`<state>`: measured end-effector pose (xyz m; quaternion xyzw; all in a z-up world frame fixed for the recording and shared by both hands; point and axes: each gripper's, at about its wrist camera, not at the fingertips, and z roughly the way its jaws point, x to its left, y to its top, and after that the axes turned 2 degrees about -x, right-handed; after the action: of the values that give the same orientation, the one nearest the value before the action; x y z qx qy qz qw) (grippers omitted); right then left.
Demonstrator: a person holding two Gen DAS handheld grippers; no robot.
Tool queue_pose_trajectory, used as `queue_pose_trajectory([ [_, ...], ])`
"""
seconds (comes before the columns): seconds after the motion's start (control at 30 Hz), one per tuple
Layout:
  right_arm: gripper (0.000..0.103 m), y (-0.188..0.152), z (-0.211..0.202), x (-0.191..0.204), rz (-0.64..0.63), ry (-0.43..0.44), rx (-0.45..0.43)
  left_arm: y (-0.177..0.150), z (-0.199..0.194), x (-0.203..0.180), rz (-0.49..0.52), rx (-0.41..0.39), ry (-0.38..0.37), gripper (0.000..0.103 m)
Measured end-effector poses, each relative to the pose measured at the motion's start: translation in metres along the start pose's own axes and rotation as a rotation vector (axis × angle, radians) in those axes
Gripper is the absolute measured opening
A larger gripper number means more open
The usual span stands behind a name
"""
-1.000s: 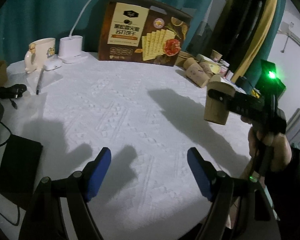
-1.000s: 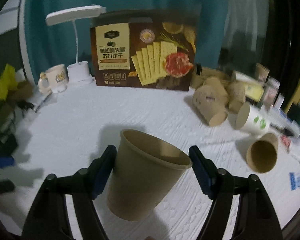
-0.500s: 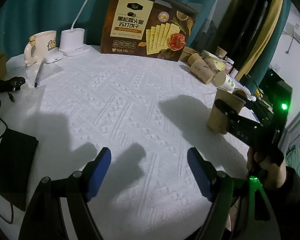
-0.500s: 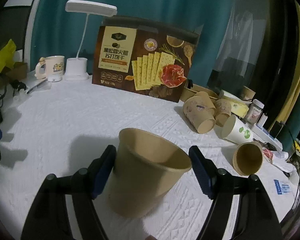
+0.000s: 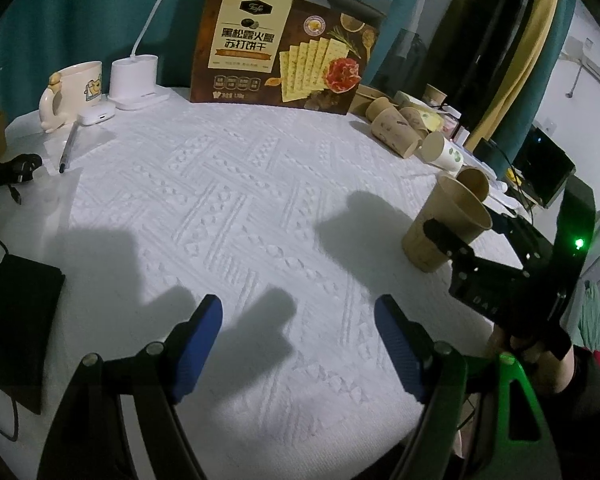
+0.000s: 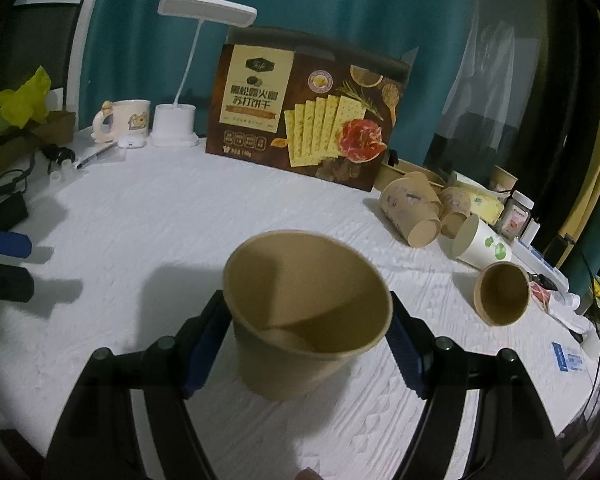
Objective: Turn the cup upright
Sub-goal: 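Lower the brown cup upright onto the table and open the right gripper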
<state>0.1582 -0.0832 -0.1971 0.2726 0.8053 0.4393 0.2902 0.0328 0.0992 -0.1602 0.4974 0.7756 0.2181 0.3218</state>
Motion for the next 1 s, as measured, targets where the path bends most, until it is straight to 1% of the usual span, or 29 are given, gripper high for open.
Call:
queue_pose_trajectory([
  [0.27,0.075,-0.007,-0.007,-0.003,0.058,0.028,0.032,-0.004,-0.007,-0.005,0.017,-0.007,-0.005,0.079],
  [0.5,0.076,-0.021,-0.021,-0.012,0.140,0.042,0.071,-0.012,-0.013,-0.013,0.047,-0.007,-0.010,0.079],
  [0.7,0.076,-0.035,-0.041,-0.022,0.203,0.025,0.091,-0.019,-0.015,-0.026,0.097,-0.008,-0.003,0.079],
  [0.83,0.076,-0.046,-0.057,-0.034,0.271,0.005,0.108,-0.021,-0.021,-0.040,0.137,-0.024,-0.006,0.079],
  [0.9,0.076,-0.051,-0.065,-0.042,0.303,-0.007,0.118,-0.022,-0.024,-0.045,0.150,-0.033,-0.011,0.079],
  [1.0,0.076,-0.059,-0.079,-0.055,0.353,-0.033,0.132,-0.022,-0.028,-0.056,0.178,-0.042,-0.039,0.079],
])
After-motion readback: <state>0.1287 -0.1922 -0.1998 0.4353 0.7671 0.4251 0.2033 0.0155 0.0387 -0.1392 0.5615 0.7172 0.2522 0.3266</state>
